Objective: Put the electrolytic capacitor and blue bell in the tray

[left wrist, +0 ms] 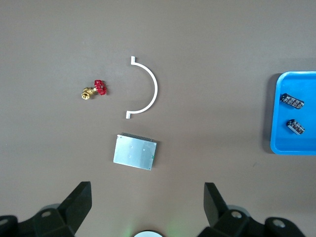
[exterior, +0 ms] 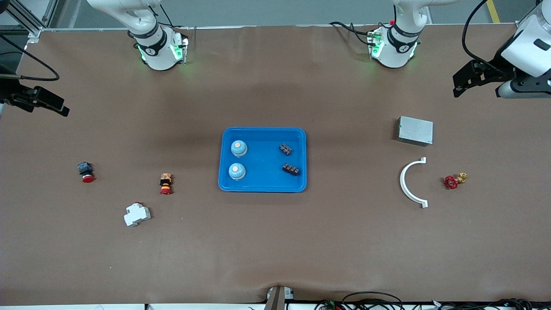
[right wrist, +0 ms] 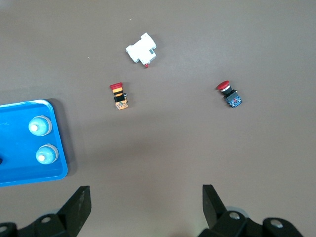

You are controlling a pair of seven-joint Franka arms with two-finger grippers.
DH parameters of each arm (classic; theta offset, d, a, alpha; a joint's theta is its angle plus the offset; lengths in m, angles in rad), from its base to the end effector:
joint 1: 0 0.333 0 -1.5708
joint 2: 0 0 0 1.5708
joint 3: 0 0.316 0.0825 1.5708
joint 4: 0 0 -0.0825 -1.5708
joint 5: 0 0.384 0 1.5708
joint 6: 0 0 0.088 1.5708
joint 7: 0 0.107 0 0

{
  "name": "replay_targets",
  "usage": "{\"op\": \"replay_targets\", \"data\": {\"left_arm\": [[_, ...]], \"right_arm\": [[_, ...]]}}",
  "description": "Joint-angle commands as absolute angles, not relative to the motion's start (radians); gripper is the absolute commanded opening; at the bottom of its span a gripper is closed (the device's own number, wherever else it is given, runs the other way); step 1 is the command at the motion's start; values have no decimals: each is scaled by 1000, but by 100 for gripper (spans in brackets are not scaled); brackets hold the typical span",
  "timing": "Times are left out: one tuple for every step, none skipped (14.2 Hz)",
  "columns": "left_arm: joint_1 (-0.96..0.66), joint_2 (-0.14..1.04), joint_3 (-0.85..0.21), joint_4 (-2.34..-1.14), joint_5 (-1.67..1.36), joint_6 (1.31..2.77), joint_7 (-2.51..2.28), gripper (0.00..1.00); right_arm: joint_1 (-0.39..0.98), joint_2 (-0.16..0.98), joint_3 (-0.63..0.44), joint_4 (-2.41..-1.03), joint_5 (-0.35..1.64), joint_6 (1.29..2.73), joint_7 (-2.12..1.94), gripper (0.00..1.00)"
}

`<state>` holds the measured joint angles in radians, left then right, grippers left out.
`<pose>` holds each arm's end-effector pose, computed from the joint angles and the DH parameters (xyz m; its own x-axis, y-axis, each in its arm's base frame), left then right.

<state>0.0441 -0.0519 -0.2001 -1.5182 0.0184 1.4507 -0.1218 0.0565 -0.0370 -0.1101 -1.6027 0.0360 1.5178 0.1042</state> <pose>0.5194 -0.0828 0.6661 0.9994 -0.0316 -0.0130 -0.0320 -0.9990 -0.0304 0.5366 -0.0259 0.6252 0.9866 -0.1548 -0.0520 -0.1567 -0.9870 -0.0348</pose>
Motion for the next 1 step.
{"op": "replay_targets", "data": {"left_arm": [[48, -51, -201, -1505, -2, 1433, -115, 100]], "right_arm": [[49, -25, -103, -1574, 31, 1497, 115, 100]]}}
